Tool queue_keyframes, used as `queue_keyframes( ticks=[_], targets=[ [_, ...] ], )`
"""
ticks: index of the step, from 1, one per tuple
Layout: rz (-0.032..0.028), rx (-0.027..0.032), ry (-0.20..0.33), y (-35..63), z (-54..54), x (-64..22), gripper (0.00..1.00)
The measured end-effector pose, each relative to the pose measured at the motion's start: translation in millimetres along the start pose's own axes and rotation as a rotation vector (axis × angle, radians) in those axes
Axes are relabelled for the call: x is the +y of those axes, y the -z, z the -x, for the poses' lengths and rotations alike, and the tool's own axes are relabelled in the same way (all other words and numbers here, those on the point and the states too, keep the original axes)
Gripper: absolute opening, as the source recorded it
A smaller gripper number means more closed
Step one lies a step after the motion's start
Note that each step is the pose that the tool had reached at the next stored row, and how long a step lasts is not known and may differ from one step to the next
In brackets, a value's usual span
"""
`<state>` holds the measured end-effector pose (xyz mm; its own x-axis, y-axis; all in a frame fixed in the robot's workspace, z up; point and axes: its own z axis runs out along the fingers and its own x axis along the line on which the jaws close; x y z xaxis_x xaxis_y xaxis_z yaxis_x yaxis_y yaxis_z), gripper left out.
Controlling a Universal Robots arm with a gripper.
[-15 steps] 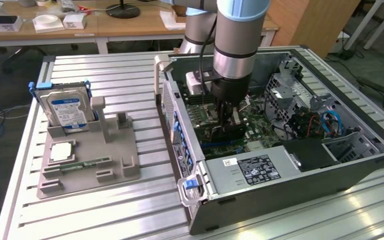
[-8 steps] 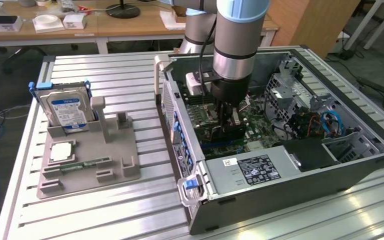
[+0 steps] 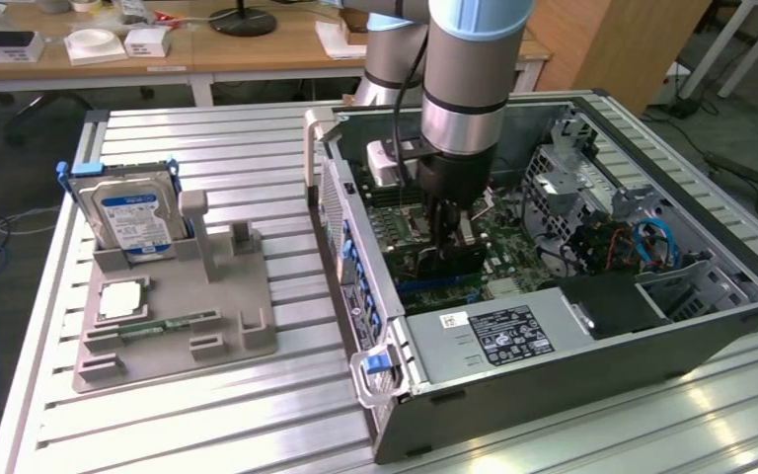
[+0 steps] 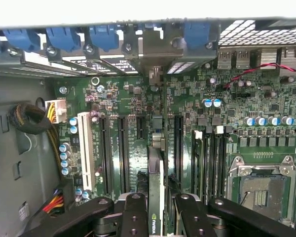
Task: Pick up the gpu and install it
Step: 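Insert the gpu into the slot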
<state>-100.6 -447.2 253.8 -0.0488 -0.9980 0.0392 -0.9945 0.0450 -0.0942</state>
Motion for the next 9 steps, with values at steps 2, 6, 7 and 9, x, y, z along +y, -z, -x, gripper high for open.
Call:
queue_keyframes(
  ticks=[2,6,7,9],
  targets=[
    [0.0001,0.0003,0.0,0.1,0.0,0.0,0.26],
    [0.0002,0.0005,0.0,0.2,-0.9,-0.1,0.26],
    [0.0002,0.0003,0.0,0.1,-1.3,-0.1,0.26],
    [0.0001,0.0003,0.0,0.1,-1.7,-0.1,0.26]
  ],
)
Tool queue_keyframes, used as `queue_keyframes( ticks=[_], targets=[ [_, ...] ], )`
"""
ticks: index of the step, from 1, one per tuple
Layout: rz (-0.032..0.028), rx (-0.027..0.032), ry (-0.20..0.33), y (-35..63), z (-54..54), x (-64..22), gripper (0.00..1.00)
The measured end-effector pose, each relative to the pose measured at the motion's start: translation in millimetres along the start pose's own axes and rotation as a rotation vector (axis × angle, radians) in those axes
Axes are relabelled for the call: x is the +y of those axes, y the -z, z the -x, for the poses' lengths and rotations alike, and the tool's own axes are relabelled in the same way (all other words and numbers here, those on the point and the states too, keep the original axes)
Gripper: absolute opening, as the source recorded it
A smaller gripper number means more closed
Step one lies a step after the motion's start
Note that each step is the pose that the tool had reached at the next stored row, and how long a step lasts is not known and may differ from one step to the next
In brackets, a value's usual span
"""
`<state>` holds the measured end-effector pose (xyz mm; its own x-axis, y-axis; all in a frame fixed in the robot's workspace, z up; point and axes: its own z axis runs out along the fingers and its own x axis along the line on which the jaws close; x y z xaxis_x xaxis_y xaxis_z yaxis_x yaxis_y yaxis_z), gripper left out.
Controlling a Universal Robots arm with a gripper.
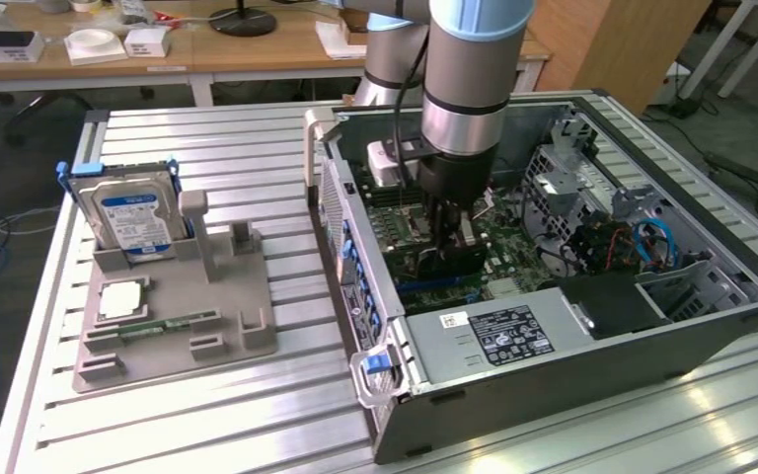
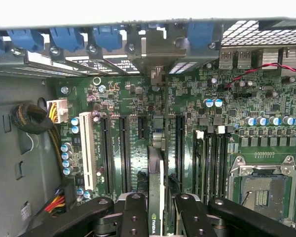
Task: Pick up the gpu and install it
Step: 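Insert the gpu into the slot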
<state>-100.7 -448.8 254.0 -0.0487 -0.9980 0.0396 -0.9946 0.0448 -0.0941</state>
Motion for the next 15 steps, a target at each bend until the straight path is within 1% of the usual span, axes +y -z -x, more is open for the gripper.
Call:
queue_keyframes(
  ticks=[7,8,10,15],
  targets=[
    [0.0004,0.0001,0.0,-0.1,-0.1,-1.5,0.26],
    [-0.0003,0.0011,0.001,0.1,-0.2,-2.8,0.26],
    [0.0008,0.0005,0.001,-0.1,-0.1,-3.4,0.26],
    [0.0005,-0.0001,0.002,-0.9,-0.2,-3.2,0.26]
  ],
)
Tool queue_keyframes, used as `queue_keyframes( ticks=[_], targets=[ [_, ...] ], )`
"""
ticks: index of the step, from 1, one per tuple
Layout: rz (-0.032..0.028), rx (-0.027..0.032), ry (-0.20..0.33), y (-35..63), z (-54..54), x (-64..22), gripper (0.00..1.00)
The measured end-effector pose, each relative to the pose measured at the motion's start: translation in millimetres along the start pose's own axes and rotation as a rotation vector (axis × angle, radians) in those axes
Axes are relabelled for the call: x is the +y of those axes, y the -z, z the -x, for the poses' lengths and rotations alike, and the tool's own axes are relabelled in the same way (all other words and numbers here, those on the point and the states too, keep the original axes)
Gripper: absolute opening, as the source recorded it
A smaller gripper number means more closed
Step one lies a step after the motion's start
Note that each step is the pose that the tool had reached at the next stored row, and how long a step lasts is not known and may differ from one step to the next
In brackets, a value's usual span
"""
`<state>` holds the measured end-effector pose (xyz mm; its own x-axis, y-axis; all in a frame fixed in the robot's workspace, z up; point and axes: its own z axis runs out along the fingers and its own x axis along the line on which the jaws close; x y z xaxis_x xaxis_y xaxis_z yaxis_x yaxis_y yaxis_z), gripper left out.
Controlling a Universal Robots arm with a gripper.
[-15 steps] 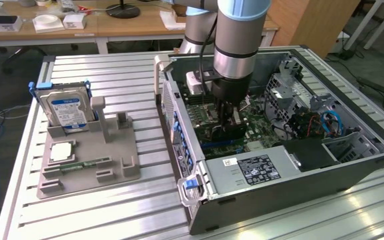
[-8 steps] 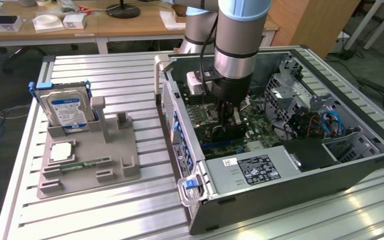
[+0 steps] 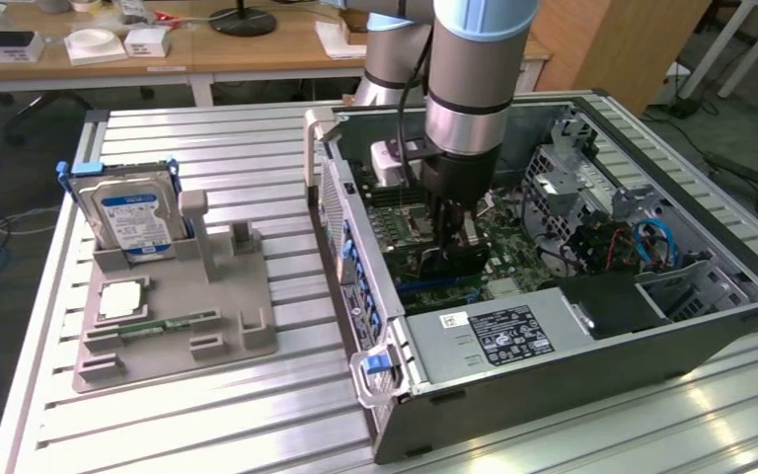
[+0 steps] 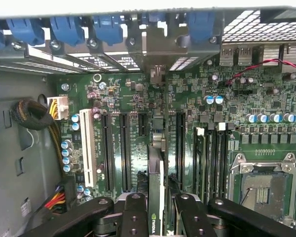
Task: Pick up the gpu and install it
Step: 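Insert the gpu into the slot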
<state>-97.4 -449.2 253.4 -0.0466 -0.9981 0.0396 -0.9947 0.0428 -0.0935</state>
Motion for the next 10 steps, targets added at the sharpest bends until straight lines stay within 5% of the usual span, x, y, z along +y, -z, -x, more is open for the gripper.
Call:
queue_keyframes(
  ticks=[10],
  targets=[
    [-0.0004,-0.0012,0.011,-0.7,0.0,0.0,0.26]
  ],
)
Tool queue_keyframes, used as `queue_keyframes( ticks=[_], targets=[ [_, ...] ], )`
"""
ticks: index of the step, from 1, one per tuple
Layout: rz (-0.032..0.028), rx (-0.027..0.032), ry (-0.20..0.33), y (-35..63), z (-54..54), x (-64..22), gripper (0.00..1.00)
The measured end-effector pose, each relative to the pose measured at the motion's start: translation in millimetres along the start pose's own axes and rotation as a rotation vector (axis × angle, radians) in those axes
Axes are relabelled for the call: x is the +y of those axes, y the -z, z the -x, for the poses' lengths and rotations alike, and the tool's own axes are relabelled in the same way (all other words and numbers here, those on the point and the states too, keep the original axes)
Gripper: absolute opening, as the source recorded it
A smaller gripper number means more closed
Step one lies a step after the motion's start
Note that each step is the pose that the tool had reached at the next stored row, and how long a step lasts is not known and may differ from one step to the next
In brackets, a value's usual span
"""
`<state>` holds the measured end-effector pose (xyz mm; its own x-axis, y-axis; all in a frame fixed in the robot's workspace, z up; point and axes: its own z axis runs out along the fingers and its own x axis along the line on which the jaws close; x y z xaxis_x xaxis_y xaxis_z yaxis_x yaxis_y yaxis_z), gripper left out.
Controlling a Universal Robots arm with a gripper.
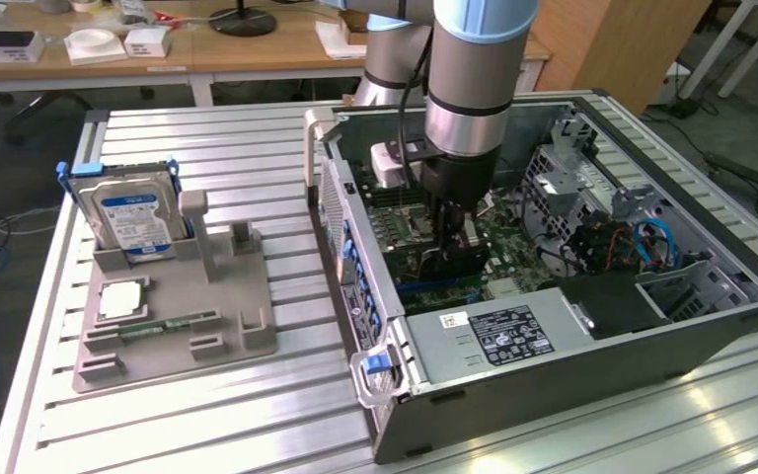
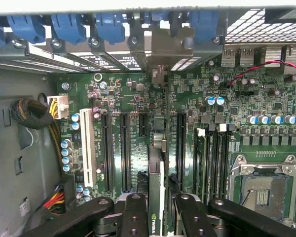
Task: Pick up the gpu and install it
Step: 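Insert the gpu into the slot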
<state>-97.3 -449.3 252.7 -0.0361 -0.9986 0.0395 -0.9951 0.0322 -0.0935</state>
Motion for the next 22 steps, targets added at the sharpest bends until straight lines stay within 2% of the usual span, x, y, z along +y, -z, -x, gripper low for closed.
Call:
queue_keyframes(
  ticks=[6,12,22],
  targets=[
    [-0.0005,0.0001,0.0,1.9,-0.1,-0.2,0.26],
    [-0.0062,-0.0001,0.001,2.0,-0.1,-0.3,0.26],
    [-0.0073,-0.0024,0.024,1.9,-0.1,0.2,0.26]
  ],
)
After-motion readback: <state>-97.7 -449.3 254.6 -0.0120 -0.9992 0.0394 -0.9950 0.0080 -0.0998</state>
